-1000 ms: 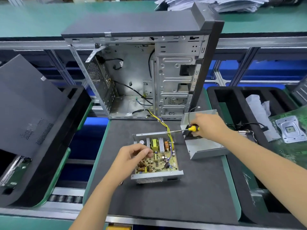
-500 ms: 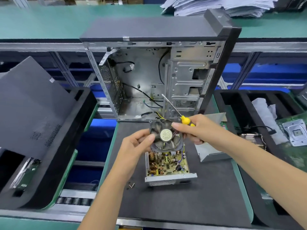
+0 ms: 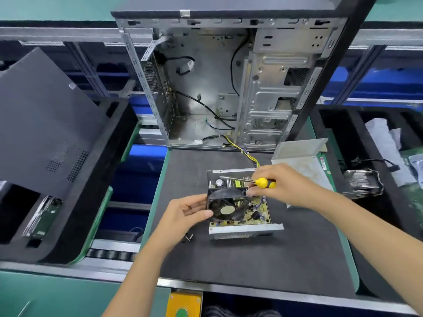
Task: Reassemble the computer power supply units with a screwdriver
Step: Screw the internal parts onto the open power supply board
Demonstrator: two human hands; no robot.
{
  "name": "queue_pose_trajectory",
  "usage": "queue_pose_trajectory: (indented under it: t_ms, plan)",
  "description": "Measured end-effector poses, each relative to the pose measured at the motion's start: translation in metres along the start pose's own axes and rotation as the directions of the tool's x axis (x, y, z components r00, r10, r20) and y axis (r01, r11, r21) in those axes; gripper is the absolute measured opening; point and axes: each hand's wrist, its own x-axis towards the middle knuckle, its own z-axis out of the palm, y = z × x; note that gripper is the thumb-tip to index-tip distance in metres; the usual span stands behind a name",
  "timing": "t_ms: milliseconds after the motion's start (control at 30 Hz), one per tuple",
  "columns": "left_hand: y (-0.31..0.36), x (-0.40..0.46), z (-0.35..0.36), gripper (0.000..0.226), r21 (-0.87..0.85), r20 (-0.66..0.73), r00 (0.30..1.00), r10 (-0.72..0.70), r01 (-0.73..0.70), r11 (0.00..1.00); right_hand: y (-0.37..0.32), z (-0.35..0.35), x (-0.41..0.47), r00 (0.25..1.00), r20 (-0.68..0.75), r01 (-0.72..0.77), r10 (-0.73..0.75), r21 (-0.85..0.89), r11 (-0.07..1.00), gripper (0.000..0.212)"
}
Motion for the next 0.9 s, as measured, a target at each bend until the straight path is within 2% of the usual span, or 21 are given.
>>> queue_pose_trajectory:
  t_ms: [100,233,333,400,500,567,633,767,900]
  plan:
    - [-0.005,-0.006,0.003,0.037,0.059,-0.042,0.999,-0.008,0.01,0.998,-0.003,-0.001,-0.011,0.999,0.002,0.05,-0.05,-0.077,0.996,0.046]
    - [-0.007,-0.013,0.0,0.025,0.187,0.055,0.998,0.01,-0.02,0.982,-0.008,0.002,-0.022,0.999,0.021,0.031,-0.03,-0.062,0.998,0.048]
    - [-0.003,-0.014,-0.004,0.035,0.178,0.056,0.998,0.025,-0.034,0.983,-0.007,0.01,-0.022,0.998,0.064,0.011,-0.005,-0.1,0.995,0.044]
    - [-0.001,-0.015,-0.003,0.025,0.176,0.06,0.997,0.047,-0.057,0.983,-0.006,0.014,-0.022,0.997,0.07,-0.021,0.031,-0.13,0.991,0.045]
    - [-0.002,-0.014,0.004,0.021,0.176,0.036,0.998,0.046,-0.051,0.983,-0.003,0.016,-0.025,0.997,0.051,-0.056,0.065,-0.161,0.985,0.06]
    - [-0.004,-0.013,0.008,0.017,0.229,0.003,0.994,0.108,-0.105,0.968,0.0,0.018,-0.025,0.998,0.029,-0.052,0.057,-0.148,0.988,0.059]
    - [-0.006,-0.013,0.011,0.015,0.314,-0.016,0.989,0.146,-0.133,0.94,0.004,0.021,-0.025,0.995,0.071,-0.056,0.071,-0.196,0.979,0.058]
    - [-0.008,-0.009,0.018,0.01,0.356,-0.07,0.987,0.144,-0.111,0.928,0.01,0.028,-0.027,0.983,0.142,-0.074,0.114,-0.258,0.963,0.035]
    - [-0.011,-0.007,0.021,0.016,0.404,-0.083,0.986,0.143,-0.097,0.91,0.012,0.027,-0.028,0.975,0.169,-0.092,0.144,-0.283,0.955,0.043]
